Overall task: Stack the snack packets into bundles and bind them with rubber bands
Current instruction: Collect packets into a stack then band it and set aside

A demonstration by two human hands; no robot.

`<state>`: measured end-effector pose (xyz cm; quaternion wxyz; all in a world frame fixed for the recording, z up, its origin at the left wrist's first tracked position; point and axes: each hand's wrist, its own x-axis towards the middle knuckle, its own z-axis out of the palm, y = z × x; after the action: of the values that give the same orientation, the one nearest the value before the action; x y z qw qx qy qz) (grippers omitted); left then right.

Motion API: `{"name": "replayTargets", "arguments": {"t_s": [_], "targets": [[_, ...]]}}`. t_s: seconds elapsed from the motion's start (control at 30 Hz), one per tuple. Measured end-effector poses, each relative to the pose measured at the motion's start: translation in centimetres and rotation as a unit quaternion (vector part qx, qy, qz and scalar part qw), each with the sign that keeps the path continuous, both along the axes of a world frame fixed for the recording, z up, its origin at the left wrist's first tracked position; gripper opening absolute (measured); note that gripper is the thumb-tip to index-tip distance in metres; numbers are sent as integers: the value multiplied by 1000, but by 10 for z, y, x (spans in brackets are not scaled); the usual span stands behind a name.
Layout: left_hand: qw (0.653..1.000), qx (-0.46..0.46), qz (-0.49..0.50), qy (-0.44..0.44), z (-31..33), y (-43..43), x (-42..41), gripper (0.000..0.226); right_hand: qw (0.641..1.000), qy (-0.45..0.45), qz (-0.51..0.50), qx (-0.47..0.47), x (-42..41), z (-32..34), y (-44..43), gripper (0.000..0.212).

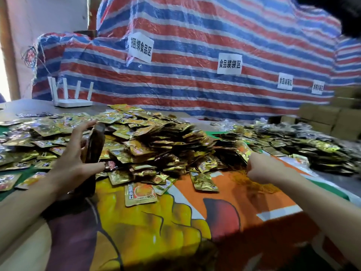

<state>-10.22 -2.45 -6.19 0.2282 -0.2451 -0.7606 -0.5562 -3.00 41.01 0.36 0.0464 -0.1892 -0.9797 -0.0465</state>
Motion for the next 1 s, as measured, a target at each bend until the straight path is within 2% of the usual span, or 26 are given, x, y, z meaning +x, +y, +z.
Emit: {"name": "replayTargets", "arguments": {"t_s": [0.1,0.27,0.4,0.53,0.83,1.0], "targets": [[1000,7,5,-4,0,-1,1,96,999,-18,-35,27,6,-9,11,17],[1000,2,6,-8,2,1,3,95,998,30,-33,35,7,-12,19,24],[1000,6,4,-13,4,2,5,92,999,46,-26,5,8,-2,23,12],[1000,2,5,-19,4,1,5,92,998,45,-36,3,7,10,18,14],[999,12,-12,-37,4,-5,1,92,998,21,-38,42,-7,26,-11,31],[999,6,-12,-44,4,-6,2,91,997,16,-35,65,-5,27,-21,21]]}}
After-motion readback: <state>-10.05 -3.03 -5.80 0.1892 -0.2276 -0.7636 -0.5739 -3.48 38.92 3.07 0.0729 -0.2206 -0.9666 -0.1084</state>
